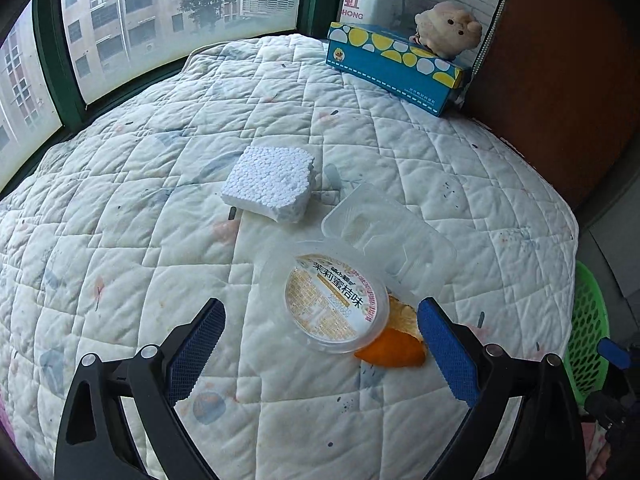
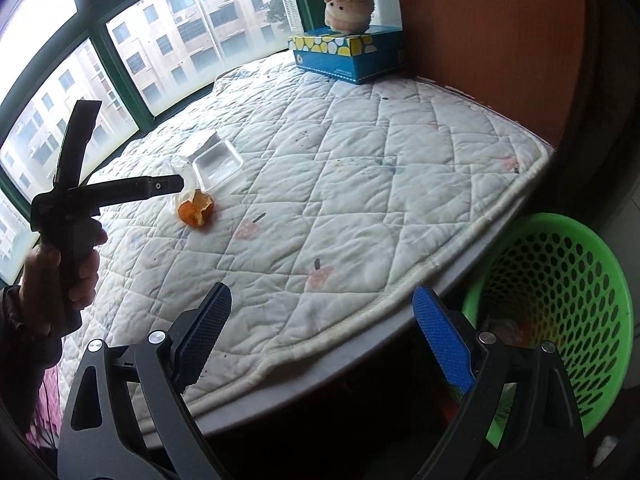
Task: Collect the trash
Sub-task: 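Move both tools back over the mattress toward the labeled cup and orange peel, then grasp the labeled plastic cup with the left tool while the right tool grasps the orange peel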
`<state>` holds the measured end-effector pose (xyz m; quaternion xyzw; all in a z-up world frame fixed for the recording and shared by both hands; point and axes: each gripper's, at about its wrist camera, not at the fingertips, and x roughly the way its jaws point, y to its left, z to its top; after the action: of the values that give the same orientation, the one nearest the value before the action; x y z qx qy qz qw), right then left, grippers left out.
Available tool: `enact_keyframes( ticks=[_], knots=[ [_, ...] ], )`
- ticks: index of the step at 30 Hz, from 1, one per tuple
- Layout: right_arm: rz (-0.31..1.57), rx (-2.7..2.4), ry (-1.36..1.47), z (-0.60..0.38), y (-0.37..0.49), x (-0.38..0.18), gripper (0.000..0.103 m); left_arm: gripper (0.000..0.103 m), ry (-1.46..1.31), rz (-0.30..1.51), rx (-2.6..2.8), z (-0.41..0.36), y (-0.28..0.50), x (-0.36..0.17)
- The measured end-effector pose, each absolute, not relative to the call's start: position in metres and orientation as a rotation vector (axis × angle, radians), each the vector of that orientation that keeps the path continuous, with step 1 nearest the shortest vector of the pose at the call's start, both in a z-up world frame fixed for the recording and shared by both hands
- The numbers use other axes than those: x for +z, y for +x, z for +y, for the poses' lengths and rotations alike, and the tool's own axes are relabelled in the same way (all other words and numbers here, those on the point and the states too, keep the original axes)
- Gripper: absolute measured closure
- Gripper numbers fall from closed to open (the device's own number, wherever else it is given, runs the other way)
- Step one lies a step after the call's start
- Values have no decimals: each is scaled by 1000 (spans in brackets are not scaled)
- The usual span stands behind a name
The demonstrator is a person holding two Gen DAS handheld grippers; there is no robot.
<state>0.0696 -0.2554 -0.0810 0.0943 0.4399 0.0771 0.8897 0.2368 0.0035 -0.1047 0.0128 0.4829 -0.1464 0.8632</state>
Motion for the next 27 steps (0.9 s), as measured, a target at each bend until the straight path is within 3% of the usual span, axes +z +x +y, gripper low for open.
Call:
enact_keyframes(
  ticks=[7, 14, 27],
  knots=[
    [937, 194, 170, -233, 88, -86, 14, 10, -21, 1029, -370, 13, 249, -114],
    [951, 243, 127, -204, 104, -88, 18, 38, -68, 1040, -427, 20, 255, -121],
    [977, 343, 91, -147, 142, -101, 30, 39, -63, 968, -390, 49, 245, -97]
  ],
)
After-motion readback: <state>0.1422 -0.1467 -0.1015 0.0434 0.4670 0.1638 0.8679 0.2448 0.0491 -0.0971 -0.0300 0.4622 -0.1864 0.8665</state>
